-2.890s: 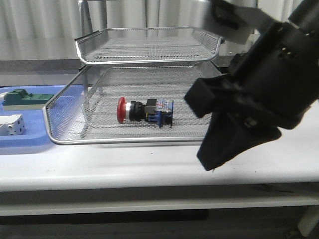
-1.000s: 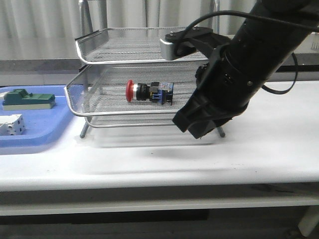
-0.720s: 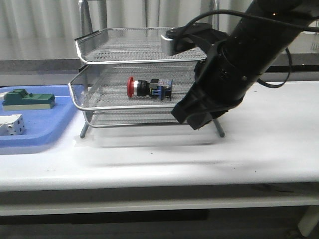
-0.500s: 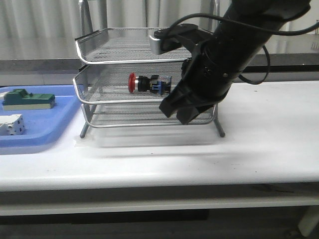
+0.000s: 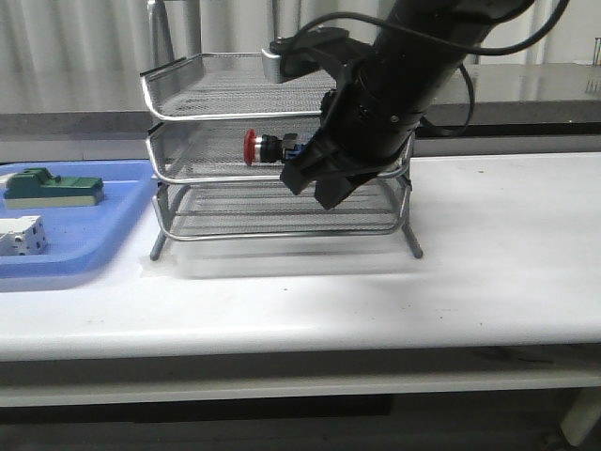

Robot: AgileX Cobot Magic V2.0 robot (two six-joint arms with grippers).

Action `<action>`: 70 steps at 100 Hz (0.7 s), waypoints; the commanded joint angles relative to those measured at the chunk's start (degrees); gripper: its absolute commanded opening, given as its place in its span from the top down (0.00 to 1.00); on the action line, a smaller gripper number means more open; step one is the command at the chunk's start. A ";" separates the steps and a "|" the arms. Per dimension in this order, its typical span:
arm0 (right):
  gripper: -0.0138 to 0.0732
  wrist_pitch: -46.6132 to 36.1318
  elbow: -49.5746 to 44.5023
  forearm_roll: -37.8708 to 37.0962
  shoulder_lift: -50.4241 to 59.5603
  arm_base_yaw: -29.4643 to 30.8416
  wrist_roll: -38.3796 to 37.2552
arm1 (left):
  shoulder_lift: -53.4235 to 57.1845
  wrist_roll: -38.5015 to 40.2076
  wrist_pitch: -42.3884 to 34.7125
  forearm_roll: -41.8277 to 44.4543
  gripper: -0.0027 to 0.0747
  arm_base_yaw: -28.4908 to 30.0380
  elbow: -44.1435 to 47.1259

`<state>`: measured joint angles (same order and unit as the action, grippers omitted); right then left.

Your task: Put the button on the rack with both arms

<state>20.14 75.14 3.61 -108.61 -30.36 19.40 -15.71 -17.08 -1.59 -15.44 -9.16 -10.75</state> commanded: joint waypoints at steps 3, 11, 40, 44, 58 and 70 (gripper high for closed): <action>0.92 -2.05 2.68 -0.93 3.00 0.47 0.47 | -0.46 0.41 -4.51 -0.38 0.99 0.15 -1.57; 0.92 0.29 2.68 0.12 3.30 0.38 0.47 | -0.46 0.41 -4.51 -0.38 0.99 0.15 -1.57; 0.92 5.98 2.57 5.82 8.15 0.38 -0.71 | -0.46 0.41 -4.51 -0.38 0.99 0.15 -1.57; 0.92 6.83 2.57 5.82 8.87 0.44 -1.96 | -0.46 0.41 -4.51 -0.38 0.99 0.15 -1.57; 0.92 8.74 1.29 5.69 11.98 0.48 -3.02 | -0.46 0.41 -4.51 -0.38 0.99 0.15 -1.57; 0.92 8.36 -1.95 5.69 15.33 0.94 -3.68 | -0.46 0.41 -4.51 -0.38 0.99 0.15 -1.57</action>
<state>30.48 73.67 8.70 -98.14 -30.09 16.68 -15.71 -17.08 -1.59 -15.44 -9.16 -10.75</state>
